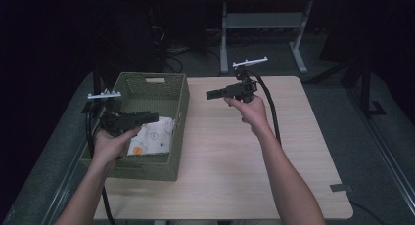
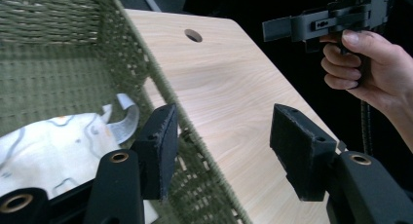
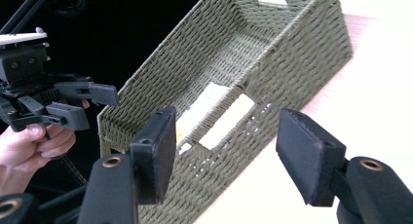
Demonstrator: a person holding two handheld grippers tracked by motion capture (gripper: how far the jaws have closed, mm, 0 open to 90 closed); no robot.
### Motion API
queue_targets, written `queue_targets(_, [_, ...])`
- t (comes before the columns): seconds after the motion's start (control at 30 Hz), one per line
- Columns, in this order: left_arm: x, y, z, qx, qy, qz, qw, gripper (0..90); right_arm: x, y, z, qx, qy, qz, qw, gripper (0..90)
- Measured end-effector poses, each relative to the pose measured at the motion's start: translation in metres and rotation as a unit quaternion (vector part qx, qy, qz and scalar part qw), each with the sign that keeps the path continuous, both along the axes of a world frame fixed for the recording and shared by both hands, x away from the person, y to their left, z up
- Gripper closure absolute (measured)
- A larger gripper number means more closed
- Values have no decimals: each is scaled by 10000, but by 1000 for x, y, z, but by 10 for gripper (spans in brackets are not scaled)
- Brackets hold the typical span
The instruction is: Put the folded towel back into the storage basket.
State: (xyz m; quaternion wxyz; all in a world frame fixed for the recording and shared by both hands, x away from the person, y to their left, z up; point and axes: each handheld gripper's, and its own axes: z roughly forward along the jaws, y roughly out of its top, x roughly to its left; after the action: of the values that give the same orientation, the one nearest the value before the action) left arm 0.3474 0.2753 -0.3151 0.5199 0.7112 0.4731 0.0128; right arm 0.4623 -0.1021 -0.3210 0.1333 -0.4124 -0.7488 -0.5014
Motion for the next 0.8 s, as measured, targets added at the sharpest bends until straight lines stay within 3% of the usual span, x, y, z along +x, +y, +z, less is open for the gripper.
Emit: queue_targets(0.8, [1,-55,-7,-15,129,-217,9997,302,-13,-67,-14,87,96,-307,9994,340])
